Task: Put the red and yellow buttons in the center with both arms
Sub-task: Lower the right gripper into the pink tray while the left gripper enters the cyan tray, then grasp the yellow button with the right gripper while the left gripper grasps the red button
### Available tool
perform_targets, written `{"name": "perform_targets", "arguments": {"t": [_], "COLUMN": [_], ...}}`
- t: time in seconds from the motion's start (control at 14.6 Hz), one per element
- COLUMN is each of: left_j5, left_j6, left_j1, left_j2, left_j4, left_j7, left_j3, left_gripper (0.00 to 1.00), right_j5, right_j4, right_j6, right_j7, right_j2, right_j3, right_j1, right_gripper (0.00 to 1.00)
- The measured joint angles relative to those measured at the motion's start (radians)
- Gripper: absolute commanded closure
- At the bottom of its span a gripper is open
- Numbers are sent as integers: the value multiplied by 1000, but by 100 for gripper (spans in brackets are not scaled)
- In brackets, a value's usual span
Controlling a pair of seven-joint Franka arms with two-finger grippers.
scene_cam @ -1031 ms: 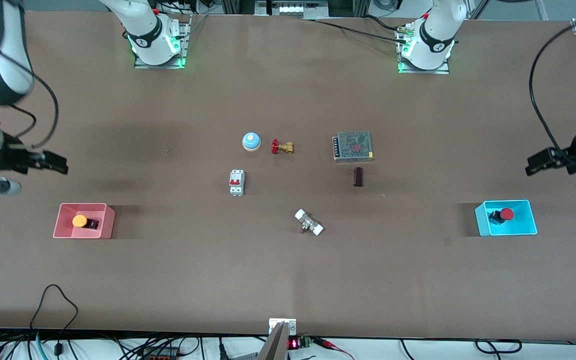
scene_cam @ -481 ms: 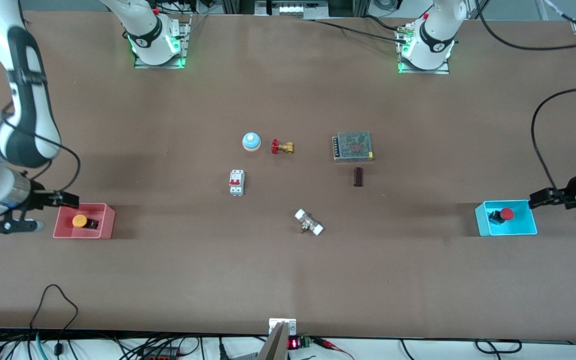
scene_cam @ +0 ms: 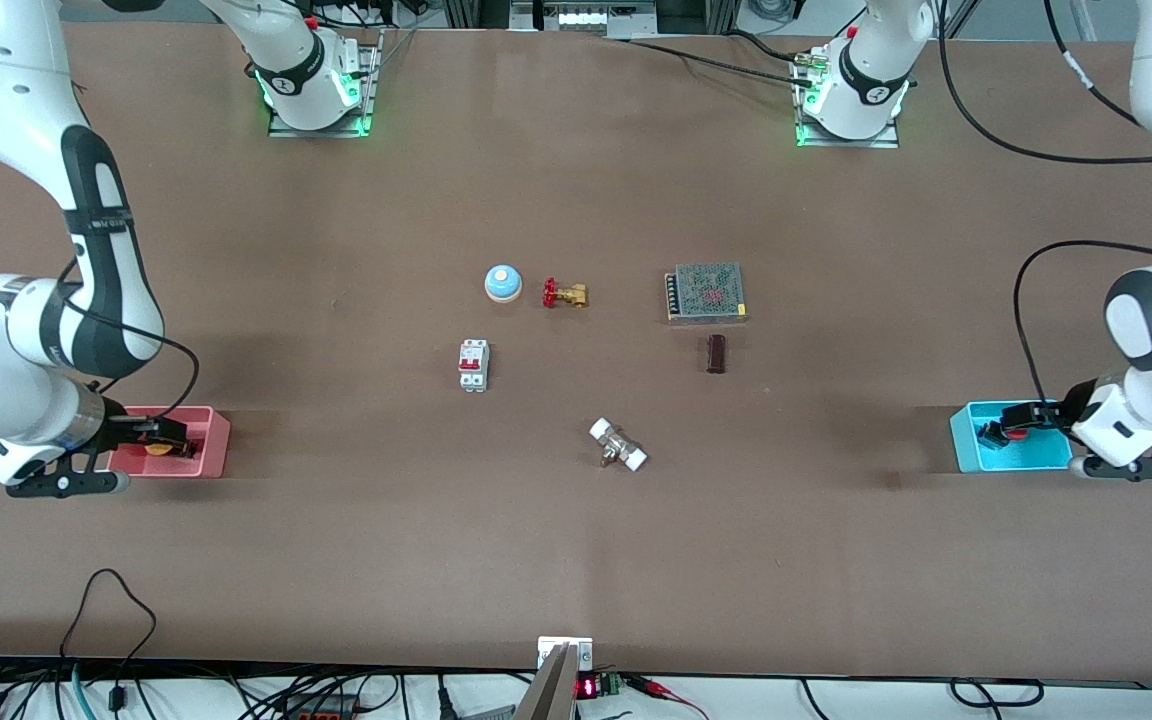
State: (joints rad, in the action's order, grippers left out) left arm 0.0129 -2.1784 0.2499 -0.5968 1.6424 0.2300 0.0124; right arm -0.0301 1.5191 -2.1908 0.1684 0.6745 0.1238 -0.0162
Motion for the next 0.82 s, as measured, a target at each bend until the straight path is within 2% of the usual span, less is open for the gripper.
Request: {"name": "perform_targets", "arguments": {"t": [0.14, 0.48, 0.62, 0.82], "left_j5": [0, 0, 0, 0], "left_j6": [-10, -28, -28, -27], "left_j1": [1, 3, 3, 4], "left_j2": [-18, -44, -48, -51], "left_j4": [0, 0, 1, 2], "left_j7": [0, 0, 0, 0], "left_j3": [0, 0, 0, 0], "left_gripper": [1, 41, 52, 63], "right_j5": [0, 0, 0, 0], "right_j4": [-13, -19, -19, -19], "right_j6": [-4, -5, -5, -5], "right_j7": [0, 0, 0, 0], "right_j2": [31, 48, 53, 58], "right_j3": [0, 0, 0, 0], "right_j1": [-7, -9, -9, -9], "right_gripper": [0, 0, 0, 0]}}
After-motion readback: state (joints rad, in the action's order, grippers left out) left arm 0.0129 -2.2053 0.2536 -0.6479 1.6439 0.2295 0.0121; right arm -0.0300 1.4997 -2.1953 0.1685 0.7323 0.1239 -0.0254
